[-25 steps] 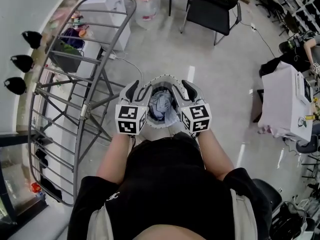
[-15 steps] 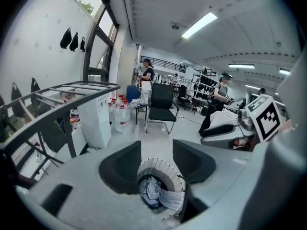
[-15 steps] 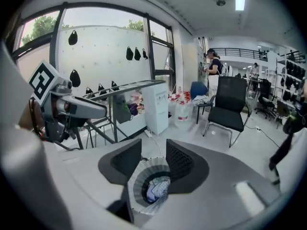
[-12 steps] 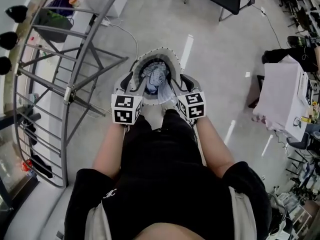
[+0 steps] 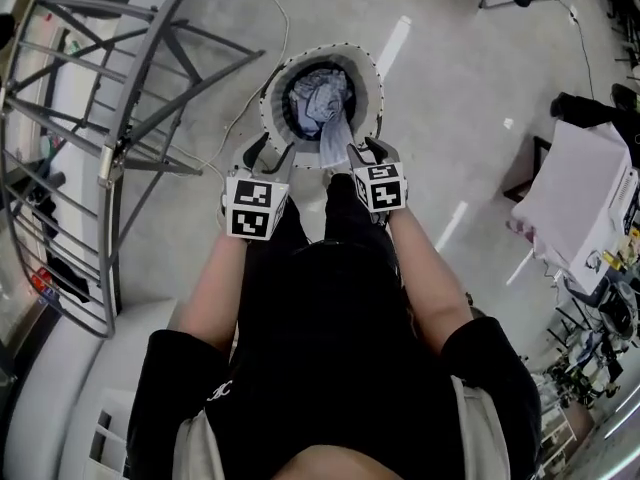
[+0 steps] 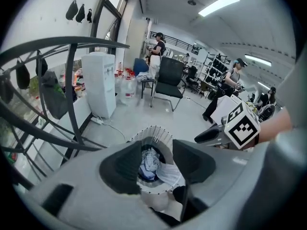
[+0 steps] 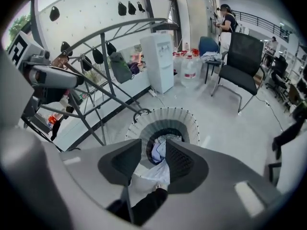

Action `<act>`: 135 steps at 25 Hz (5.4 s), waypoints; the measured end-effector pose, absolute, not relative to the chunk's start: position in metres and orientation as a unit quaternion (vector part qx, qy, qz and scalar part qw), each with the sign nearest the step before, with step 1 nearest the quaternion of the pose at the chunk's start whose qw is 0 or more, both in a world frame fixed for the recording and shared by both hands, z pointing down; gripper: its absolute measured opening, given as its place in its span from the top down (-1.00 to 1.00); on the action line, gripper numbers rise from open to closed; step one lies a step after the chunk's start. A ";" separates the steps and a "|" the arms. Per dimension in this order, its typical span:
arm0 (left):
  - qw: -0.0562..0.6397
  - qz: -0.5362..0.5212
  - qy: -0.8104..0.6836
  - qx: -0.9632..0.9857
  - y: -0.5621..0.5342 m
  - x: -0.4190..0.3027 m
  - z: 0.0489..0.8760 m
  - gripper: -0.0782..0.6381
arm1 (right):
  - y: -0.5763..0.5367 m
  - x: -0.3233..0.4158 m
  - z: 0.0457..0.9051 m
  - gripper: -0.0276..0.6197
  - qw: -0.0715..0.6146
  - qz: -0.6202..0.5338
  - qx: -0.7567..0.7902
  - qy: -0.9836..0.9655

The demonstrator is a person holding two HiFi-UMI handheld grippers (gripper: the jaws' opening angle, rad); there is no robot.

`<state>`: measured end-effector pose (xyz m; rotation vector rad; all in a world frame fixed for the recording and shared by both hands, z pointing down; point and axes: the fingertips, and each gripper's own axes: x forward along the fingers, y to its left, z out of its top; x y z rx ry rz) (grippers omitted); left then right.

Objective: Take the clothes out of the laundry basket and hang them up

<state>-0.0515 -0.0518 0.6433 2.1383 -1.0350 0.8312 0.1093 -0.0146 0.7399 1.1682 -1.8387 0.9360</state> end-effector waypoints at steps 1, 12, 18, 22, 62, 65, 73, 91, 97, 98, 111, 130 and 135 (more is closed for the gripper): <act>0.313 0.316 -0.391 0.806 -0.049 -0.052 0.651 0.22 | -0.010 0.110 0.753 0.42 0.384 0.372 0.454 -0.713; 0.357 0.344 -0.362 0.789 -0.028 -0.041 0.743 0.22 | 0.042 0.133 0.883 0.41 0.485 0.405 0.425 -0.648; 0.360 0.352 -0.348 0.791 -0.027 -0.034 0.783 0.22 | 0.058 0.140 0.930 0.41 0.521 0.379 0.426 -0.635; 0.361 0.352 -0.340 0.794 -0.025 -0.032 0.806 0.22 | 0.063 0.140 0.953 0.40 0.558 0.315 0.429 -0.637; 0.379 0.362 -0.312 0.793 0.025 -0.042 0.860 0.31 | 0.075 0.138 1.002 0.78 0.573 0.311 0.501 -0.569; 0.380 0.360 -0.312 0.793 0.024 -0.041 0.861 0.31 | 0.074 0.138 1.003 0.79 0.569 0.324 0.496 -0.570; 0.380 0.353 -0.318 0.794 0.023 -0.038 0.859 0.32 | 0.069 0.140 0.985 0.82 0.515 0.361 0.495 -0.599; 0.346 0.324 -0.333 0.815 0.002 -0.018 0.774 0.31 | 0.006 0.159 0.810 0.87 0.352 0.350 0.511 -0.702; 0.324 0.312 -0.341 0.825 -0.017 -0.010 0.738 0.30 | -0.030 0.160 0.729 0.87 0.285 0.333 0.503 -0.745; 0.322 0.311 -0.342 0.826 -0.019 -0.010 0.732 0.30 | -0.033 0.160 0.716 0.87 0.278 0.328 0.501 -0.751; 0.297 0.306 -0.347 0.835 -0.025 -0.011 0.671 0.25 | -0.059 0.148 0.524 0.87 0.177 0.268 0.474 -0.820; 0.288 0.371 -0.285 0.835 -0.004 0.078 0.822 -0.34 | -0.057 0.157 0.418 0.87 0.096 0.251 0.458 -0.848; 0.262 0.354 -0.249 0.863 -0.025 0.132 0.826 -0.43 | -0.059 0.160 0.408 0.87 0.096 0.240 0.458 -0.851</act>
